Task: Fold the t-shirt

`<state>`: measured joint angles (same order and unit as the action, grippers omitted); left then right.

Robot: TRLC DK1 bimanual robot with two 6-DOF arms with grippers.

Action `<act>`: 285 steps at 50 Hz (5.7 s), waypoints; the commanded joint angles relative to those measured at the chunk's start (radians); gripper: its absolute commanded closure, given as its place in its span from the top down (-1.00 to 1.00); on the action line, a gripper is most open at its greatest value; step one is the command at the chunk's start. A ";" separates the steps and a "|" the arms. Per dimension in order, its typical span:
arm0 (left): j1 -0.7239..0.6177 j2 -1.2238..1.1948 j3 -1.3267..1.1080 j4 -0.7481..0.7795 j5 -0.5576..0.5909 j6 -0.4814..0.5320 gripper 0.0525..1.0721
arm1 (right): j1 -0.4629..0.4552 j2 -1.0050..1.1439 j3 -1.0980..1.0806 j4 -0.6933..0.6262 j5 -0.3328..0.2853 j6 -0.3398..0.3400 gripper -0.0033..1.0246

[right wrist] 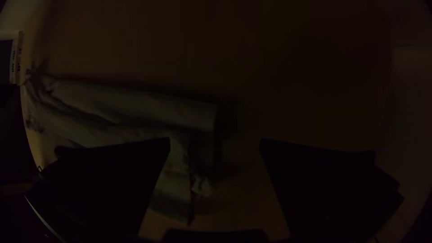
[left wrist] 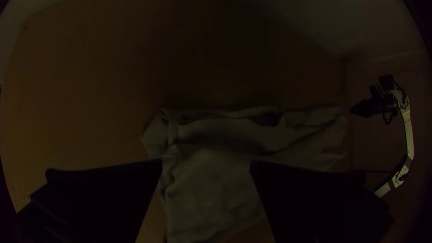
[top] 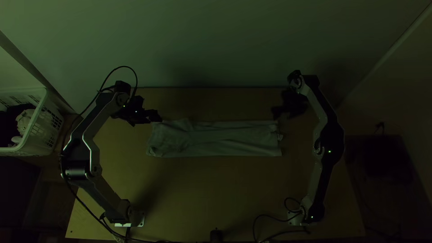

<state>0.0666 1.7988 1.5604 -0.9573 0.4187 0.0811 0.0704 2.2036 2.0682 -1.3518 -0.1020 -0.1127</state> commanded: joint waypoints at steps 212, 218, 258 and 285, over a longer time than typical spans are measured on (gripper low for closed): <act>-0.097 -0.116 0.426 -0.525 -0.345 0.060 -0.95 | -0.132 -0.800 -0.827 0.556 -0.022 0.134 0.93; -0.191 -0.075 0.464 -0.511 -0.342 -0.012 -0.95 | -0.147 -0.818 -0.849 0.556 -0.024 0.125 0.93; -0.686 0.361 0.718 -0.432 -0.334 -0.270 0.92 | -0.185 -0.894 -0.979 0.571 -0.024 0.114 0.93; -0.571 0.252 0.701 -0.423 -0.058 -0.305 0.92 | -0.181 -0.894 -0.953 0.640 -0.024 0.108 0.93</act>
<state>-0.5201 2.1414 2.2662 -1.3666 0.3489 -0.2451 -0.1123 1.3327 1.0985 -0.7300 -0.1272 0.0139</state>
